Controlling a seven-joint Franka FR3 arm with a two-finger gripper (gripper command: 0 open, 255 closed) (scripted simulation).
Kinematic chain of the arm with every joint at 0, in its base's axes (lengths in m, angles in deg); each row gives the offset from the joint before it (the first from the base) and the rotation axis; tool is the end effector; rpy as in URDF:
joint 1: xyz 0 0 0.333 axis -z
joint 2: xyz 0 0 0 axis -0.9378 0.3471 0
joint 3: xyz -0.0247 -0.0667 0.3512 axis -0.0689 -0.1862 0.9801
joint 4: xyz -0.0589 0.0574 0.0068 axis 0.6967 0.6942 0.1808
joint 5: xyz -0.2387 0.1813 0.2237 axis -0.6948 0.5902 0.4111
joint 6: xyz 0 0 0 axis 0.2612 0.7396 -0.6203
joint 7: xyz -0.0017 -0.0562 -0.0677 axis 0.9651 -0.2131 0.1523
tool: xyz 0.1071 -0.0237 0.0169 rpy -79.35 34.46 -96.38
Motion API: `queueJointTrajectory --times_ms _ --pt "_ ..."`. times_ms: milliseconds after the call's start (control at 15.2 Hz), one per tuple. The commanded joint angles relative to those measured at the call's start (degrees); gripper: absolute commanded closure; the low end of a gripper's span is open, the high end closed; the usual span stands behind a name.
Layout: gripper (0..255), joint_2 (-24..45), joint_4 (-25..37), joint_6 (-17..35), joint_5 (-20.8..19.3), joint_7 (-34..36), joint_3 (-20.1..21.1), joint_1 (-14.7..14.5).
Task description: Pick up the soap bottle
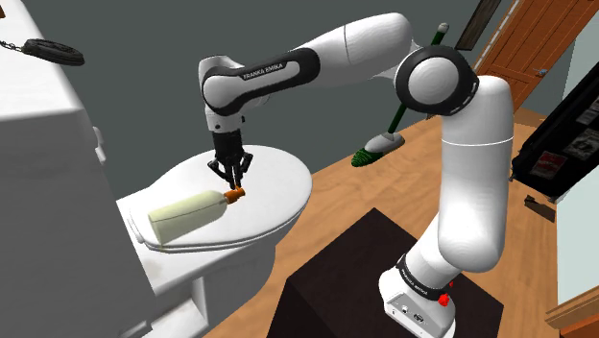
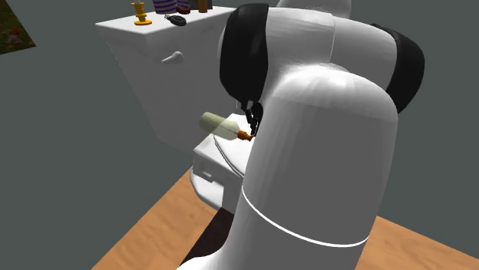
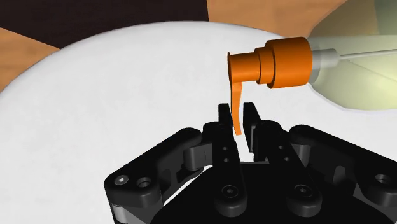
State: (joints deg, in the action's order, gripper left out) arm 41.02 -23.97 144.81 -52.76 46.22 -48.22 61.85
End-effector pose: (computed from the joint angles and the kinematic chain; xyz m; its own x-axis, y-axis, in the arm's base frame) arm 0.5876 0.2510 0.3481 0.9172 -0.1012 -0.3855 -0.0990 -0.9948 0.0257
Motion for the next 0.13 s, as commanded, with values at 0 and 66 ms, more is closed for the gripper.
queueJointTrajectory --times_ms 0,66 --pt "255 -0.6 0.1 -0.7 0.2 0.1 0.1 0.0" --pt "255 -0.6 0.1 -0.7 0.2 0.1 0.1 0.0"
